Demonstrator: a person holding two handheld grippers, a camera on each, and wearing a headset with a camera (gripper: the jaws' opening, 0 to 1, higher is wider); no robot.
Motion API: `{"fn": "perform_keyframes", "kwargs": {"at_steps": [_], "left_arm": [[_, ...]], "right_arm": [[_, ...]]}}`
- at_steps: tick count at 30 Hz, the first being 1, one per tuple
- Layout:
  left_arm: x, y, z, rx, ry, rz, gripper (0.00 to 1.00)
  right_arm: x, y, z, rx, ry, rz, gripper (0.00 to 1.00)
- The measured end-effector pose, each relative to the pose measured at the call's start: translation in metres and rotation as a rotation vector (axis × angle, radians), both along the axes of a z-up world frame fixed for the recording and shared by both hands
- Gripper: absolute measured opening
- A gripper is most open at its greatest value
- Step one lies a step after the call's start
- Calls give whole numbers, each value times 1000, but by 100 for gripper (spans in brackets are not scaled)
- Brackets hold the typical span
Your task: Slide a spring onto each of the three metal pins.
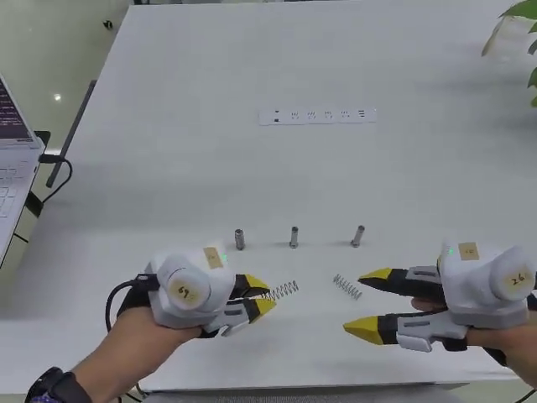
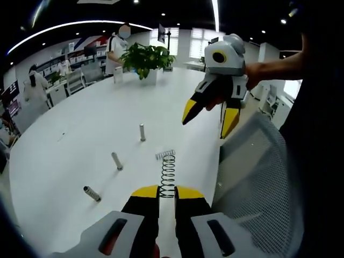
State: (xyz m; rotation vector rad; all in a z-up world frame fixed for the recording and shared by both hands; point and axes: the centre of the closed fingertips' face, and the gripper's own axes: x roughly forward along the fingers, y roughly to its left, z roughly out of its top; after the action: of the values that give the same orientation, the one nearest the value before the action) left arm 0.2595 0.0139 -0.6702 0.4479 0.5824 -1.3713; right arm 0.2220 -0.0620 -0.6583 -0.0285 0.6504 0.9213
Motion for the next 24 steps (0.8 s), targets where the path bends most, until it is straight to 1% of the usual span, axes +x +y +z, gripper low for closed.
{"fn": "perform_keyframes", "kwargs": {"at_steps": [4, 8, 10, 14, 17, 24], "left_arm": [[-2, -7, 10, -13, -18, -27, 3], [-5, -12, 17, -21, -29, -49, 3], [-7, -15, 20, -26, -34, -60, 3], [-10, -18, 23, -33, -37, -75, 3], [-15, -24, 27, -40, -41, -98, 3], [-23, -31, 31, -47, -50, -144, 3]], "right_arm": [[6, 7, 4, 5, -12, 29, 42], [12, 13, 9, 13, -25, 55, 40], [12, 17, 12, 23, -30, 73, 39], [13, 22, 13, 29, -34, 94, 36], [13, 26, 15, 41, -38, 108, 33], [8, 35, 19, 67, -36, 155, 26]]}}
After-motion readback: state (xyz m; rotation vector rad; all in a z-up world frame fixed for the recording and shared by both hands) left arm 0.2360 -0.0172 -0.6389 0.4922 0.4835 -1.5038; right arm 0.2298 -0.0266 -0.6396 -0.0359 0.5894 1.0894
